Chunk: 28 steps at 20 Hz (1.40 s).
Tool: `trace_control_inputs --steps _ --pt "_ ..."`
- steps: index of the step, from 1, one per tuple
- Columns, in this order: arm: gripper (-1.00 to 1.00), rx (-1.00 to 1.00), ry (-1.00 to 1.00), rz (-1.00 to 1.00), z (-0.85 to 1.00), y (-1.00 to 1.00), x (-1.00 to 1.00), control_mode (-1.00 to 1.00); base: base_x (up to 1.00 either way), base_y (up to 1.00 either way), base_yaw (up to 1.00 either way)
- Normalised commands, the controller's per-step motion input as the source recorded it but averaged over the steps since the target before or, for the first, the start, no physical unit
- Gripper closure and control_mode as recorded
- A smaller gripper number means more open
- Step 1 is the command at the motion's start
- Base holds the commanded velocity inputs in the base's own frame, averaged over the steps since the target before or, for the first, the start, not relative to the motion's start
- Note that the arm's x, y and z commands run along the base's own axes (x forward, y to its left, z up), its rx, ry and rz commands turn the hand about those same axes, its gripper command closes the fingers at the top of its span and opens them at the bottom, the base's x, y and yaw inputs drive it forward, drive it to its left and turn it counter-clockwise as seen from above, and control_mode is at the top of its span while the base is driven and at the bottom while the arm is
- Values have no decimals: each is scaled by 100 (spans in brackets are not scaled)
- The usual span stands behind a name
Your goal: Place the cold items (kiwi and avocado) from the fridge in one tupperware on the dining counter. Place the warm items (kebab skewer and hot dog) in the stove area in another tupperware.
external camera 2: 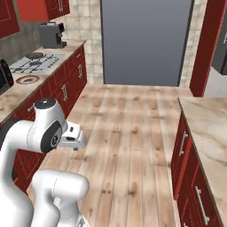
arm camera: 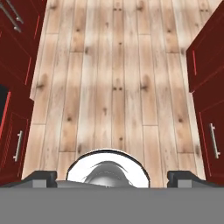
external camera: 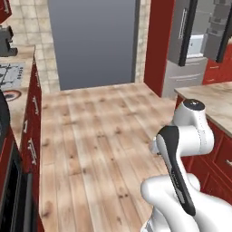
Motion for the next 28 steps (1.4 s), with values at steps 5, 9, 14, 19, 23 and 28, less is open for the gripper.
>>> trace_control_inputs --steps 5,9,14,19,23,28 --pt "-100 0 0 0 0 0 0 100 100 -21 13" --pt "-100 0 0 0 0 0 0 100 100 -5 15" --pt "-100 0 0 0 0 0 0 100 100 -1 14" --pt "-100 0 0 0 0 0 0 100 100 -9 15" --pt "-100 0 0 0 0 0 0 100 100 -3 16" --pt "-100 0 0 0 0 0 0 100 100 -1 17"
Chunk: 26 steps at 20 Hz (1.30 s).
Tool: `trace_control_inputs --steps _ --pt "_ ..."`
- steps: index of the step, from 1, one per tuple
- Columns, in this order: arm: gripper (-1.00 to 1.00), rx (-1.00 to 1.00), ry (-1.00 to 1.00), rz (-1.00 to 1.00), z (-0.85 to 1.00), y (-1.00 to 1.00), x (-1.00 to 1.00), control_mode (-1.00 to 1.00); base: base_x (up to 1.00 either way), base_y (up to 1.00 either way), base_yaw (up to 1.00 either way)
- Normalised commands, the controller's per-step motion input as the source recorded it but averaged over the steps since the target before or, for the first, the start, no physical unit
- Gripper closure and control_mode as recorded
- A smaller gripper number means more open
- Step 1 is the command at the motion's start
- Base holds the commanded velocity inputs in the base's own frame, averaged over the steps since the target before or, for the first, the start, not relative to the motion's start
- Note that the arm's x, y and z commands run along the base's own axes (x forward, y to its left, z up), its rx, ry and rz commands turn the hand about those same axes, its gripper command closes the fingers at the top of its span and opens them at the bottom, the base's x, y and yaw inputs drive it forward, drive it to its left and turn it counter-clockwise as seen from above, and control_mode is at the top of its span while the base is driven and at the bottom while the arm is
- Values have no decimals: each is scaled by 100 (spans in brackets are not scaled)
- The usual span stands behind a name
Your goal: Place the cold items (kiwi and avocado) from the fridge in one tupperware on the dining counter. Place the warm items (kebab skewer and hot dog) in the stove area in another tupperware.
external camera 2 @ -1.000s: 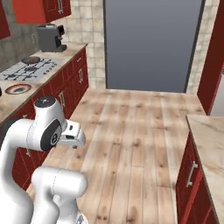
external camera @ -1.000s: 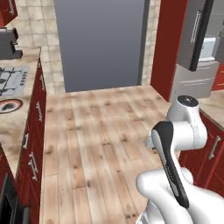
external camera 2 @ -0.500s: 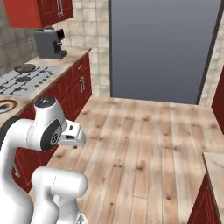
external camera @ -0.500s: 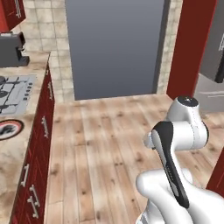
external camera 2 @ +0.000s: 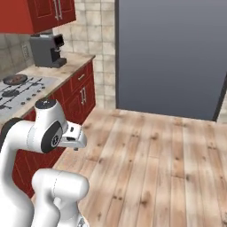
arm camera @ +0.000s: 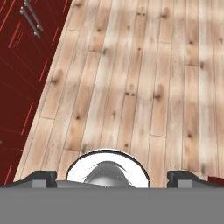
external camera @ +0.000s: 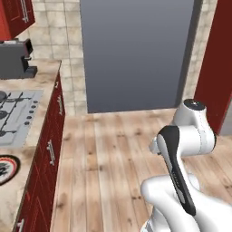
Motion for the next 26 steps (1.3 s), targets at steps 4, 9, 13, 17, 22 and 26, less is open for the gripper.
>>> trace_control_inputs --steps 4,9,13,17,22,26 --pt "-100 0 0 0 0 0 0 100 100 -1 15" --pt "-100 0 0 0 0 0 0 100 100 -3 15" --pt "-100 0 0 0 0 0 0 100 100 -13 17" --pt "-100 0 0 0 0 0 0 100 100 -29 32" --pt "-100 0 0 0 0 0 0 100 89 -60 68" --pt "-100 0 0 0 0 0 0 100 38 -44 87"
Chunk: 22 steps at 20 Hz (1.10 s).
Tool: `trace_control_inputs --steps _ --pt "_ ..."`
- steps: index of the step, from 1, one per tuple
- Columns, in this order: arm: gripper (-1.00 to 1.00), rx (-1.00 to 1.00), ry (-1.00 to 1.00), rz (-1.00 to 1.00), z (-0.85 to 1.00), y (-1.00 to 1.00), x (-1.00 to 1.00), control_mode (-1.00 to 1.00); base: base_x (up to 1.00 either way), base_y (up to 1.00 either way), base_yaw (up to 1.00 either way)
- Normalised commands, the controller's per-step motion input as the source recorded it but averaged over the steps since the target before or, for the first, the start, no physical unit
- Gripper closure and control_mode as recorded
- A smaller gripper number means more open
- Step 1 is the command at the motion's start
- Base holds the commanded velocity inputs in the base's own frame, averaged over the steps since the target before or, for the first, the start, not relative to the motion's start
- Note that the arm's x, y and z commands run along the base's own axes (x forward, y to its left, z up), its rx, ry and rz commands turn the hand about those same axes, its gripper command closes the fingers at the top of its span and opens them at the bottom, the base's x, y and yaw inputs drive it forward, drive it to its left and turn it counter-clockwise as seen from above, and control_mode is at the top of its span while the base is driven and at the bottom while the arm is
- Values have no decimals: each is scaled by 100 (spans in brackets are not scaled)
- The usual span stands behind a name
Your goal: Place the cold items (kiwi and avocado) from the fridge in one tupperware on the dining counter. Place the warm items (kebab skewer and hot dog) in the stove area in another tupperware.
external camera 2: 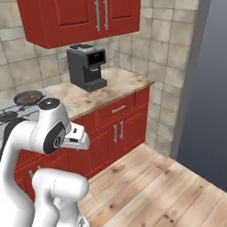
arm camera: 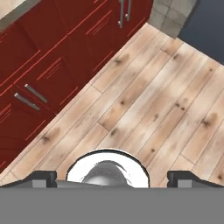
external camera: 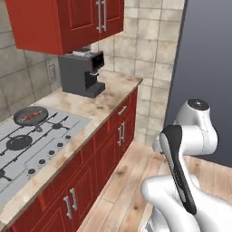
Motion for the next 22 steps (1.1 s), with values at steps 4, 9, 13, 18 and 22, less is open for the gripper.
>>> trace_control_inputs --steps 4,9,13,18,22 --pt "-100 0 0 0 0 0 0 100 22 -30 93" --pt "-100 0 0 0 0 0 0 100 18 -6 100" --pt "-100 0 0 0 0 0 0 100 7 -46 88" --pt "-100 0 0 0 0 0 0 100 11 -81 39" --pt "-100 0 0 0 0 0 0 100 19 -79 16"
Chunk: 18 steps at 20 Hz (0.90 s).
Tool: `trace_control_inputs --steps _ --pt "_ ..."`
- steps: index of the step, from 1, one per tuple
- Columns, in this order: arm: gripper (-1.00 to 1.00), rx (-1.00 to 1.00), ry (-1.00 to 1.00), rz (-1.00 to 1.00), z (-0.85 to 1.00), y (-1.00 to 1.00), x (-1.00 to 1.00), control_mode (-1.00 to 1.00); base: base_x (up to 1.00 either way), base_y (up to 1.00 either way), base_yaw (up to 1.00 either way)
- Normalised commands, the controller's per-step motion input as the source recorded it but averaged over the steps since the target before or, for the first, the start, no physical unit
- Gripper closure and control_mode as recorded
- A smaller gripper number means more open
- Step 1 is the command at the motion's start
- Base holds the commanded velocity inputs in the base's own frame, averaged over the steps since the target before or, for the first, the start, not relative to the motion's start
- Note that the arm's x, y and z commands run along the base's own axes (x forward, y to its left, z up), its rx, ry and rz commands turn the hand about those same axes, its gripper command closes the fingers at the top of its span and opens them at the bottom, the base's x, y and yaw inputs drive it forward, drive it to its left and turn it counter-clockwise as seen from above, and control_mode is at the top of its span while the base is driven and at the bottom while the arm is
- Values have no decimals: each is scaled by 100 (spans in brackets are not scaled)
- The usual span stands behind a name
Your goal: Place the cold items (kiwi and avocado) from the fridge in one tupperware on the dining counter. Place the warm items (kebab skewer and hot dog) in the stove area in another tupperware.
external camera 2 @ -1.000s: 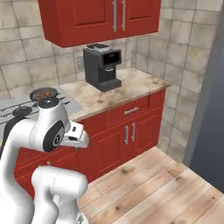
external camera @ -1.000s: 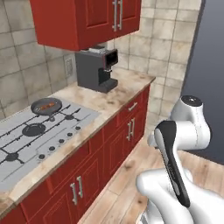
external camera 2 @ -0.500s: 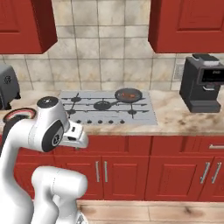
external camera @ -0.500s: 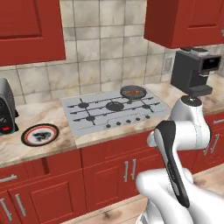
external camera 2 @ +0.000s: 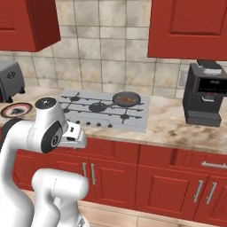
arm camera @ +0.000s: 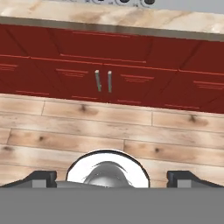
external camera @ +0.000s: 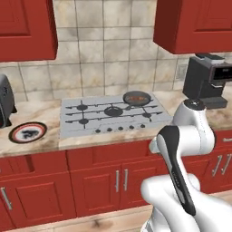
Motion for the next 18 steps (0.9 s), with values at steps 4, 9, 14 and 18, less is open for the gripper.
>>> trace_control_inputs --steps 4,9,14,18 --pt "-100 0 0 0 0 0 0 100 34 -17 -23" --pt "-100 0 0 0 0 0 0 100 38 16 -34" --pt "-100 0 0 0 0 0 0 100 40 55 -23" --pt "-100 0 0 0 0 0 0 100 34 50 -11"
